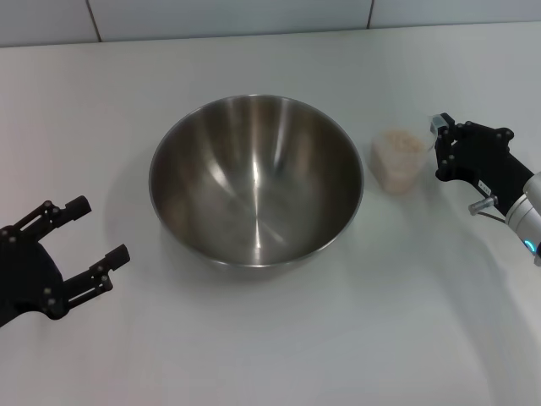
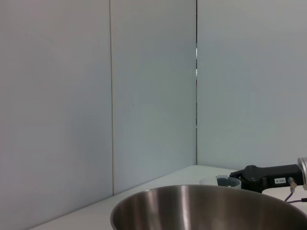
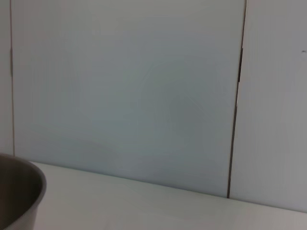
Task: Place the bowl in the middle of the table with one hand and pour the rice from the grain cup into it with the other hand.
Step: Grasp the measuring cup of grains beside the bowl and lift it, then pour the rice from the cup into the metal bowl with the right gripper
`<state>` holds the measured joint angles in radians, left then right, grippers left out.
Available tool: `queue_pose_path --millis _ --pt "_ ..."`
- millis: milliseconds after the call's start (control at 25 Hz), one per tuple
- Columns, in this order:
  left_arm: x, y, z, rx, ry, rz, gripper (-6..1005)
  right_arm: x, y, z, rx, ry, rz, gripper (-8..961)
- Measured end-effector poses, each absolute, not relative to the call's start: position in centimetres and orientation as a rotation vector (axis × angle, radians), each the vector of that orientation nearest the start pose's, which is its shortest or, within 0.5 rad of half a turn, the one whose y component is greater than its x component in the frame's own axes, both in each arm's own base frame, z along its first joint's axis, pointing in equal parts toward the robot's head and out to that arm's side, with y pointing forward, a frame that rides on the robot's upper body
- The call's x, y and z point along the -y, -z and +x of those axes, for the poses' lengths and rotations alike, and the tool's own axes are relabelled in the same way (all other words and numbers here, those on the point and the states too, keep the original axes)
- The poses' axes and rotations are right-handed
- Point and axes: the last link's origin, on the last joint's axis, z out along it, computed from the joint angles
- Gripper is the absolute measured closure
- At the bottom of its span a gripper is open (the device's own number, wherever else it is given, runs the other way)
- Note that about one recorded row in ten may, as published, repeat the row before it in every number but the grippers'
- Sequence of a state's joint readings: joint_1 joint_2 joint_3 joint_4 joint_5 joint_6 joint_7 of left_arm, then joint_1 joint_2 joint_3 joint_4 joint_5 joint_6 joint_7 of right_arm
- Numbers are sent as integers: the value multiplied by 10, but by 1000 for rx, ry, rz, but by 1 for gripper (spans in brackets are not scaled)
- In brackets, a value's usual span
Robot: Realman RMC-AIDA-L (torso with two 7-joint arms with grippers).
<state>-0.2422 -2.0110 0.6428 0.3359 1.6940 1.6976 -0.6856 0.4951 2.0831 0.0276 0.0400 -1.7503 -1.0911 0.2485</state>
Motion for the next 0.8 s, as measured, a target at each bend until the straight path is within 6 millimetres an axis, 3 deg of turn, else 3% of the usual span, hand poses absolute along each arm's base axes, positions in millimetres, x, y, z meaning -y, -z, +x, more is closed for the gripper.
queue_pose_path --millis 200,560,800 --pt "-228 -9 -336 313 897 -2384 188 -323 42 332 -524 -597 -1876 934" --pt "-227 -8 -336 316 893 -2388 188 -323 -4 308 -332 -860 -1674 931" --pt "-227 -8 -336 315 894 -2388 188 -332 -12 293 -260 -925 -1650 929"
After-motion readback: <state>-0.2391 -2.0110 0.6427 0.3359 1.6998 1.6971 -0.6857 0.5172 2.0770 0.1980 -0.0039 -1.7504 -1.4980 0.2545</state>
